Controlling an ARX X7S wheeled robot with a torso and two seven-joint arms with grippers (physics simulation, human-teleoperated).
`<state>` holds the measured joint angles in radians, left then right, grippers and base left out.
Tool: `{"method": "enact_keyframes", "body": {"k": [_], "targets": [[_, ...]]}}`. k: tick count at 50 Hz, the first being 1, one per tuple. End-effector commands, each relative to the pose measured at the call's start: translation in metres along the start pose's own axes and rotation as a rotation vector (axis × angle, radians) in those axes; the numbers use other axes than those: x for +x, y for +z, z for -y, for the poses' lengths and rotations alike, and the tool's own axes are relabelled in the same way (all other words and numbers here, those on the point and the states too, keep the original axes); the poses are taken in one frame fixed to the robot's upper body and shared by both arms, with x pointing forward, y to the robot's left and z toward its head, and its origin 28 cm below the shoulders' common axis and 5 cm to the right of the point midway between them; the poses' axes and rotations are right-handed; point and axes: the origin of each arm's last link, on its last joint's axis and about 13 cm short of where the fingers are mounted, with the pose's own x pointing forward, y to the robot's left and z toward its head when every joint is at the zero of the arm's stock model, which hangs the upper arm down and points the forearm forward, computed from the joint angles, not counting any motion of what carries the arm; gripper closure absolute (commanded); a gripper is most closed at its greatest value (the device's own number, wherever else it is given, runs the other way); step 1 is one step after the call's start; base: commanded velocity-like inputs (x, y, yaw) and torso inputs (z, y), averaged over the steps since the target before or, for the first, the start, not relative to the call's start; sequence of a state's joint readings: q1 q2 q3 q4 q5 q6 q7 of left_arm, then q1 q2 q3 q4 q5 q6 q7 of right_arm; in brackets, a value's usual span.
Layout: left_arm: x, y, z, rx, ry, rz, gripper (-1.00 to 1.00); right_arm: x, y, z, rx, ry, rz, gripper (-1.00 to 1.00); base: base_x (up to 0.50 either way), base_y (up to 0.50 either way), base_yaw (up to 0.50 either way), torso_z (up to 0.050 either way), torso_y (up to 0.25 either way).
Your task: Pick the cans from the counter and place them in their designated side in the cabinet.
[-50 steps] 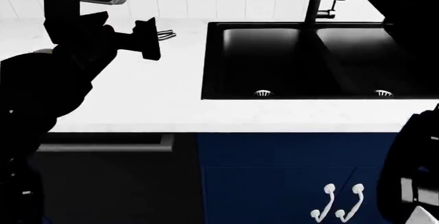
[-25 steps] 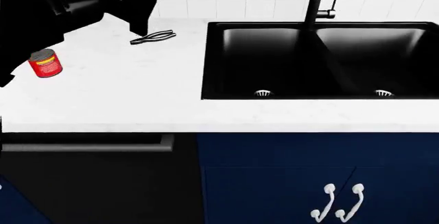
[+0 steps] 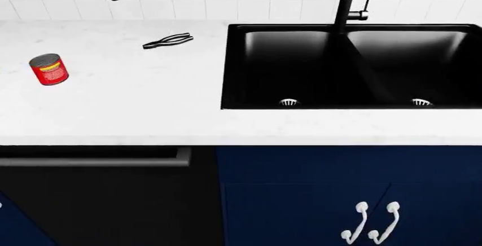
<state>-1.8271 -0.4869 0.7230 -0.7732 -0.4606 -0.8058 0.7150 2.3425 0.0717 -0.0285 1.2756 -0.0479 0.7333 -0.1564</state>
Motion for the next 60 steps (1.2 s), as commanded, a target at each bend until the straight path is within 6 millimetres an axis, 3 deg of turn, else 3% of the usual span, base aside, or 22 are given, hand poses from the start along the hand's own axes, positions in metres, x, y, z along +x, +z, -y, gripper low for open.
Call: {"method": "enact_keyframes", "body": {"k": [1, 60], "targets": [[-0.003, -0.003, -0.009, -0.014, 0.015, -0.023, -1.00, -0.002, 0.005, 0.000, -0.016, 0.004, 0.016, 1.00, 0.19, 0.00, 0.00, 0.000, 0.000], [0.006, -0.011, -0.010, -0.001, 0.025, -0.070, -1.00, -0.002, 0.005, 0.000, -0.016, 0.004, 0.016, 1.00, 0.25, 0.00, 0.00, 0.000, 0.001]]}}
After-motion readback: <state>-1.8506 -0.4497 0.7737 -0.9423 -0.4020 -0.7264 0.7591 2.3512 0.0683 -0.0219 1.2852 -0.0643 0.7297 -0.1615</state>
